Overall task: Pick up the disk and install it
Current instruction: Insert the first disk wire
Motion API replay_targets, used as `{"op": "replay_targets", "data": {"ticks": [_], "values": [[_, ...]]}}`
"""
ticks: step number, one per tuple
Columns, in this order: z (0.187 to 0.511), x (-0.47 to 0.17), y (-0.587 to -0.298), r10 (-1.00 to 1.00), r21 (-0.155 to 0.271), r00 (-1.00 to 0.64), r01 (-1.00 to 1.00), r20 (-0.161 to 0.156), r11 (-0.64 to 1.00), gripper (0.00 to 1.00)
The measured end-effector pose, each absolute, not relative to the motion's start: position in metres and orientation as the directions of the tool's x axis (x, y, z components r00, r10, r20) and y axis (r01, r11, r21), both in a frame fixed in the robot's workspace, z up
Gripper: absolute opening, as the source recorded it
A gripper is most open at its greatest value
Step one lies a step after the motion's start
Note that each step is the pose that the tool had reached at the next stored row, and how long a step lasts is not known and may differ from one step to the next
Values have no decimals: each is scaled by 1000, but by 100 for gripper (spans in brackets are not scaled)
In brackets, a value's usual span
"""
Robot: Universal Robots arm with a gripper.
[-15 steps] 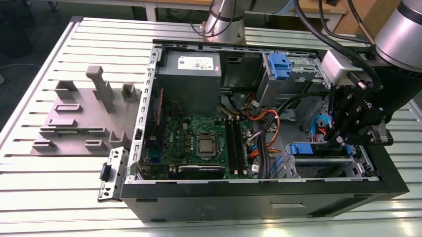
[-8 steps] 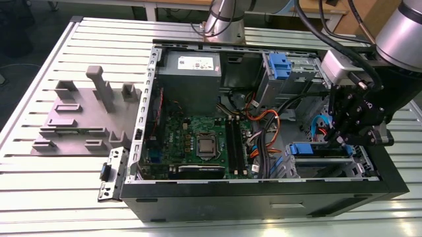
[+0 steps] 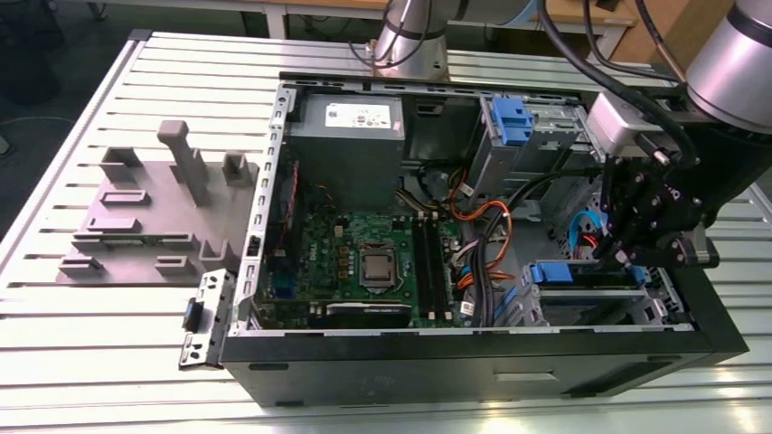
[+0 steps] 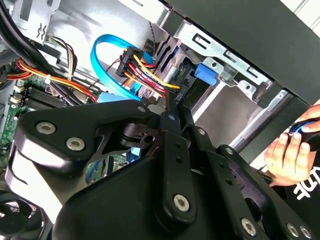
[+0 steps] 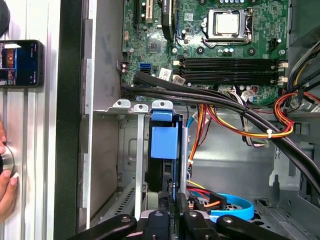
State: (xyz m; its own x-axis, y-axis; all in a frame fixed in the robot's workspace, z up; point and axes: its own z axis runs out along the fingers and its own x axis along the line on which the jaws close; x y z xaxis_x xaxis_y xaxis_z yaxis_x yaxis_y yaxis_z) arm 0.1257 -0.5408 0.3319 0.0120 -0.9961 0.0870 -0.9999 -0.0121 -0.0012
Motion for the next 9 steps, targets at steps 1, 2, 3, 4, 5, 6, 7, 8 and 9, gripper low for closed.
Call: {"op": "replay_targets", "data": {"ticks": [1, 2, 3, 4, 5, 6, 7, 8, 9], "values": [[332, 126, -541, -996, -1, 11, -1000, 87, -12, 17], [332, 126, -541, -996, -1, 11, -1000, 87, -11, 17], [332, 126, -541, -996, -1, 10, -1000, 87, -10, 17], [332, 126, -541, -996, -1, 10, -1000, 87, -10, 17], [332, 126, -541, -996, -1, 9, -1000, 87, -9, 17], [331, 126, -541, -996, -1, 8, -1000, 87, -9, 17], [331, 126, -541, -996, -1, 8, -1000, 87, -8, 17], [331, 126, -541, -996, -1, 7, -1000, 87, -7, 17], [331, 126, -541, -996, -1, 7, -1000, 87, -7, 17]]}}
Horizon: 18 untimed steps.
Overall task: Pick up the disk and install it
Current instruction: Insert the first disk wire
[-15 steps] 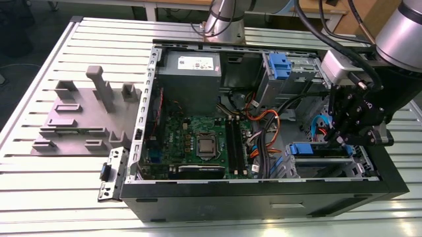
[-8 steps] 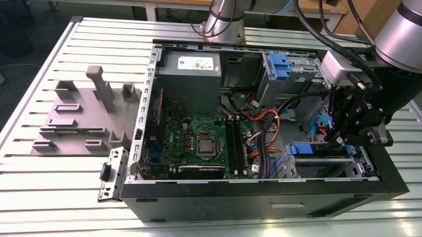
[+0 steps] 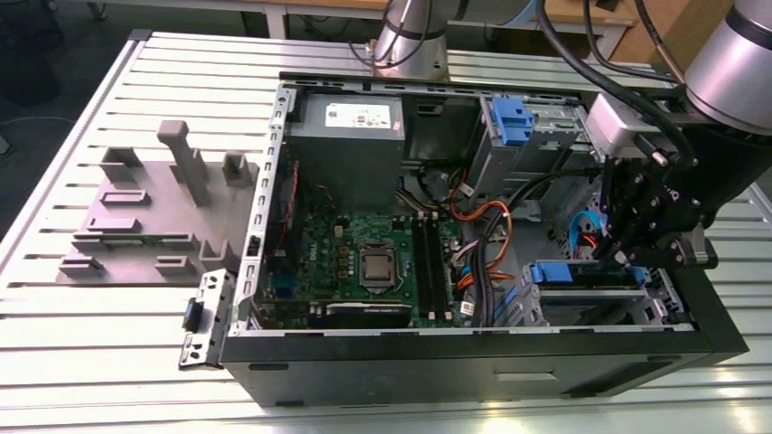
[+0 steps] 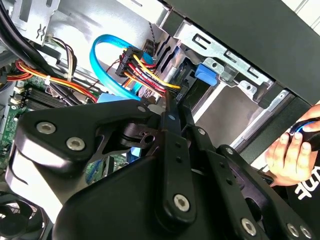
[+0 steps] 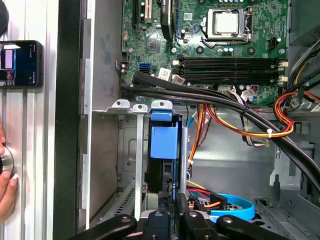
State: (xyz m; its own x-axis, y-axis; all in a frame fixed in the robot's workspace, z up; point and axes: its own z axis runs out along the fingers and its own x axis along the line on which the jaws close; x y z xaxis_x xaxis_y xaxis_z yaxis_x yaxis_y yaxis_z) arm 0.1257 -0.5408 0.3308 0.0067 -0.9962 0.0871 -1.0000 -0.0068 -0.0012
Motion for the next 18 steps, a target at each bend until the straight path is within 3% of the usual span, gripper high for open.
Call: {"op": "replay_targets", "data": {"ticks": [18], "values": [[325, 126, -541, -996, -1, -4, -1000, 85, 4, 17]]}}
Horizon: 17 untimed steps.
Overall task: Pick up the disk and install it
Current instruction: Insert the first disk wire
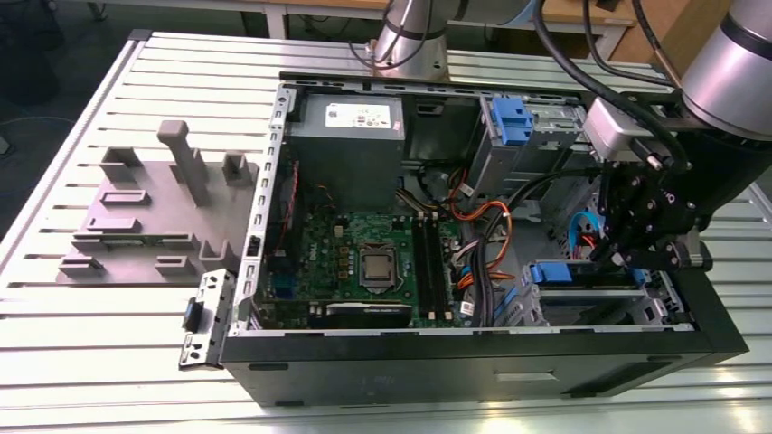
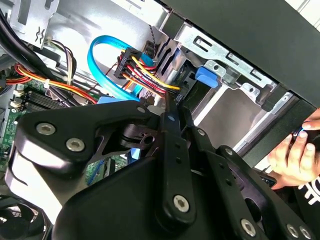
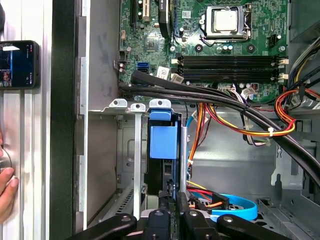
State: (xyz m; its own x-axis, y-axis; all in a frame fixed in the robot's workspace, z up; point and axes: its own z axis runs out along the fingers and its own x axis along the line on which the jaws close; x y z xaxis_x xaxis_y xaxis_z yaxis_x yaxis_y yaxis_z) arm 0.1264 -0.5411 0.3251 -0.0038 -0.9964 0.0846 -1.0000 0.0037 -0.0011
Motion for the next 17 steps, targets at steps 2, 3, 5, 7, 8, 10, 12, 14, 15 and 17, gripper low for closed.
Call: {"op": "replay_targets", "data": {"ticks": [2, 3, 5, 7, 8, 10, 12, 14, 15, 17], "values": [[324, 126, -541, -997, -1, -4, -1000, 83, 4, 18], [325, 126, -541, -997, -1, -4, -1000, 83, 4, 18], [327, 126, -541, -996, -1, -4, -1000, 84, 4, 24], [330, 126, -541, -996, -1, -4, -1000, 85, 4, 24], [332, 126, -541, -996, -1, -4, -1000, 85, 4, 24], [336, 126, -541, -996, 0, -4, -1000, 85, 4, 24], [337, 127, -541, -996, 1, -4, -1000, 84, 4, 22], [337, 127, -541, -996, 1, -4, -1000, 84, 4, 16], [337, 127, -541, -996, 1, -4, -1000, 84, 4, 11], [337, 127, -541, -996, 1, -4, -1000, 85, 4, 11]]}}
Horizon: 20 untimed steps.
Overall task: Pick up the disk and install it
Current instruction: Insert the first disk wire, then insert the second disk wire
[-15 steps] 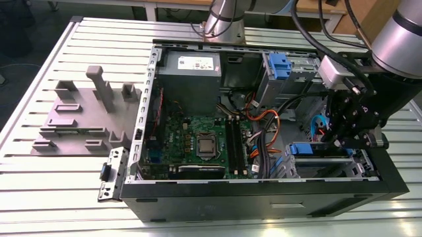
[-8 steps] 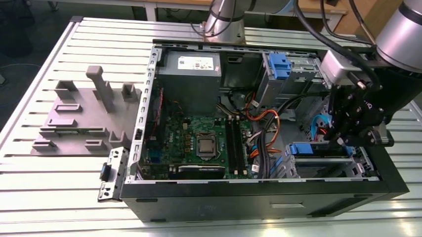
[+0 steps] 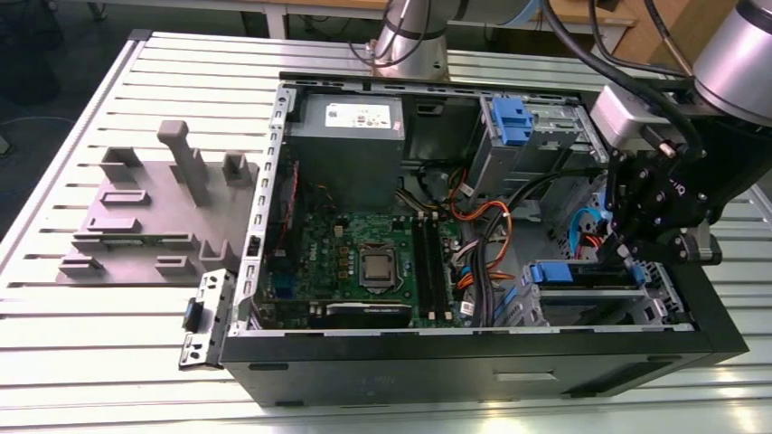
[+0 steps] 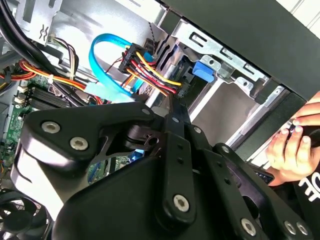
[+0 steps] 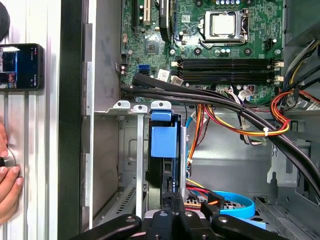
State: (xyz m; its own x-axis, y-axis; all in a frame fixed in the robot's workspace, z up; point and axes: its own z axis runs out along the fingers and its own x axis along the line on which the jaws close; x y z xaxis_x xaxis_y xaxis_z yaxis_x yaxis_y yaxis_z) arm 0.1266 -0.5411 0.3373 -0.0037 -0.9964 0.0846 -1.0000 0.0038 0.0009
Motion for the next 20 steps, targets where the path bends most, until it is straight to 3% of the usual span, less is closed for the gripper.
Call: {"op": "replay_targets", "data": {"ticks": [20], "values": [[337, 118, -541, -996, 1, -4, -1000, 84, 4, 11]]}}
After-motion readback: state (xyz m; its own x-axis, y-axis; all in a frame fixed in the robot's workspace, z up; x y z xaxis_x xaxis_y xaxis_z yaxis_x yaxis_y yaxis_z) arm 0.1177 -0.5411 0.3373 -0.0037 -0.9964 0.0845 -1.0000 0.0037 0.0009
